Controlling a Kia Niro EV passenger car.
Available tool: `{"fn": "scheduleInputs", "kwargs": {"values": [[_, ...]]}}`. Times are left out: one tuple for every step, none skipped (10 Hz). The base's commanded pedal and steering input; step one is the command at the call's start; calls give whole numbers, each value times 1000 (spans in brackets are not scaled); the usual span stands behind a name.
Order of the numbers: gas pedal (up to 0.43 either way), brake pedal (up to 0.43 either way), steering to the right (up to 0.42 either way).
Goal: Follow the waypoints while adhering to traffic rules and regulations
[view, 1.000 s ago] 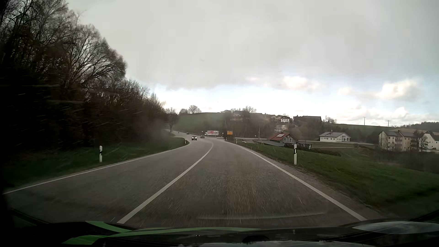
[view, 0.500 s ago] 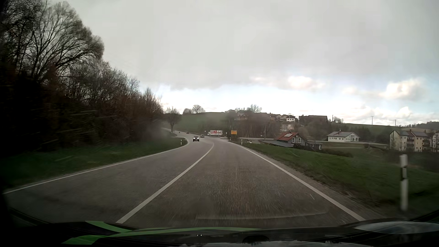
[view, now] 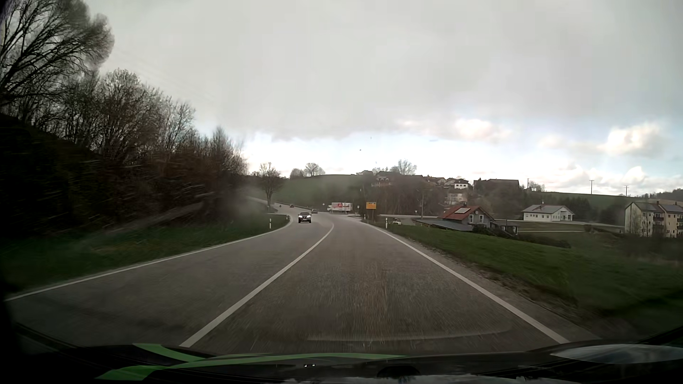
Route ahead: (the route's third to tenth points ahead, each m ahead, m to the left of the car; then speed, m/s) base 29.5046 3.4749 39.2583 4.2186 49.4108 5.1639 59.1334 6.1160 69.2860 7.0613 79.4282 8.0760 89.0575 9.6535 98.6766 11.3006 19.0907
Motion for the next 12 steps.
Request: {"fn": "scheduleInputs", "kwargs": {"values": [[87,0,-9],[98,0,-10],[98,0,-9],[98,0,-9],[98,0,-9],[98,0,-9],[98,0,-8],[98,0,-9],[98,0,-9],[98,0,-8],[98,0,-8],[98,0,-8]]}}
